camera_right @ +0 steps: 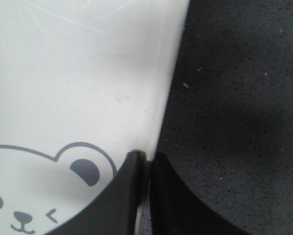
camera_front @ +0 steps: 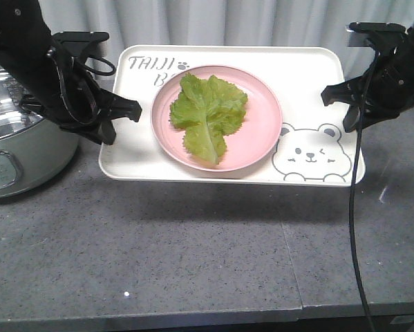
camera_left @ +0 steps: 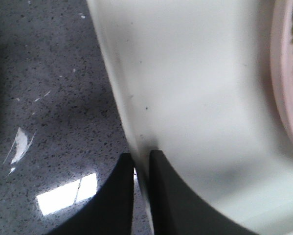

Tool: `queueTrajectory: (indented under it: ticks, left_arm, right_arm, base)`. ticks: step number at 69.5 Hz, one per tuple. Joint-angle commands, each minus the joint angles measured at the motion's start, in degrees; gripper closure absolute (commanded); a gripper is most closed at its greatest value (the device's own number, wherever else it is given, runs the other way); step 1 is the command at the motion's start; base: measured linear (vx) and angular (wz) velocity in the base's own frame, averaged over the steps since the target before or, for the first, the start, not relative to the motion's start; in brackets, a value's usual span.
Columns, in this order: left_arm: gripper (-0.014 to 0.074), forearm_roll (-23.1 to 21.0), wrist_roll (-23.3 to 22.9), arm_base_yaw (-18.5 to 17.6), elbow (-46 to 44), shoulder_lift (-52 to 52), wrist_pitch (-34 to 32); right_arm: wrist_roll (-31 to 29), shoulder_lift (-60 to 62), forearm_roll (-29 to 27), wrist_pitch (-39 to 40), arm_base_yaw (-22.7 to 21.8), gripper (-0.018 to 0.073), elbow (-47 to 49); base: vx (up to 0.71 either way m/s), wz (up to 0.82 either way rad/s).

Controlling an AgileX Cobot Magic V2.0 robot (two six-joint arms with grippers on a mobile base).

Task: Transfer vegetables to tray and serve
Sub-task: 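Turn the base away from the counter while holding the tray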

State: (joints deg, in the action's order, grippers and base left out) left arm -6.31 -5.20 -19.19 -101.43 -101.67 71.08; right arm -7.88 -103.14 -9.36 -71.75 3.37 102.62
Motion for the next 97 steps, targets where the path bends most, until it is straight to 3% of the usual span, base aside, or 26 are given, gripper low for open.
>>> queueTrajectory:
  ticks: [1, 97]
  left_arm:
    - [0.0602, -9.02, 1.50, -1.60, -2.26, 3.15, -5.35]
    - [0.0602, -9.02, 1.50, -1.60, -2.26, 3.15, -5.35]
  right_arm:
    - [-2.35, 3.19, -7.91, -1.77, 1.10, 0.0569, 1.57]
    - [-2.35, 3.19, -7.91, -1.77, 1.10, 0.0568, 1.57]
  base:
    - [0.00, -0.18]
    - [0.01, -0.23]
